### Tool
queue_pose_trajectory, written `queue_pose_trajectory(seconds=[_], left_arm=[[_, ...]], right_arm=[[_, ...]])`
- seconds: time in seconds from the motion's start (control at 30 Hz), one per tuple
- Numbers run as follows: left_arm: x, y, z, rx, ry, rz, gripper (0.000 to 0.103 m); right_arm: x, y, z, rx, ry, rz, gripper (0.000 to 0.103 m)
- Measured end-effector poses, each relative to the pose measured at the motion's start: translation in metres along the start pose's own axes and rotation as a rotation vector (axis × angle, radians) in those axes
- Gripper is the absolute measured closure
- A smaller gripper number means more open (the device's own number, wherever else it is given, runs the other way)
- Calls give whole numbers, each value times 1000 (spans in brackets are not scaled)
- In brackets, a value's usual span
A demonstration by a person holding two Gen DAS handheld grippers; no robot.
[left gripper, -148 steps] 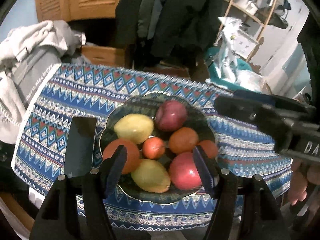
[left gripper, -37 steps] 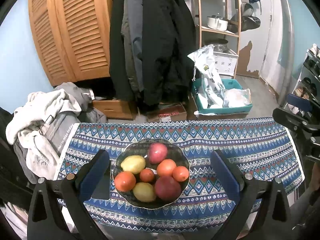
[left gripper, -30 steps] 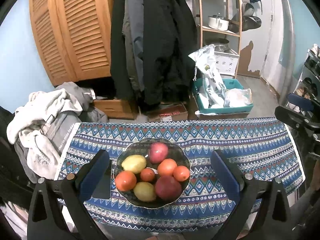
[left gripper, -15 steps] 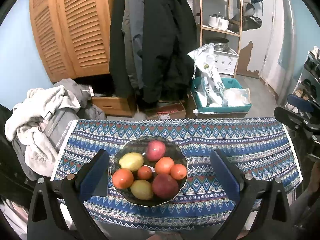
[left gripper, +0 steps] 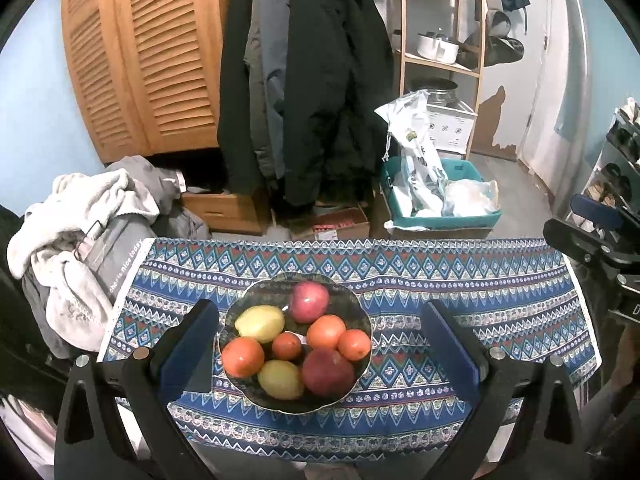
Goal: Organize fruits
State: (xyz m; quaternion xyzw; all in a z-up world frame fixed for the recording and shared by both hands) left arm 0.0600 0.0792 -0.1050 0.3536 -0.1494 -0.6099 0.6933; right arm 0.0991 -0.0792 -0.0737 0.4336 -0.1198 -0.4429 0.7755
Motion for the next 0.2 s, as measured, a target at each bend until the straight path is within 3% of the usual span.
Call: queue_pose_trajectory(seconds=[0.2], left_arm=[[0, -1, 0, -5, 1, -5, 1]], right_arm=[[0, 0, 0, 2, 0, 0, 20]])
Point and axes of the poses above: each gripper's, at about its wrist camera, not at the fingertips, and z roughly against the way its jaws point, x to its right, y to its top, the point moved 10 cm from there along -z, roughly the way its jaws point, and after that the axes turned 15 degrees about y, right-handed, at the moved point
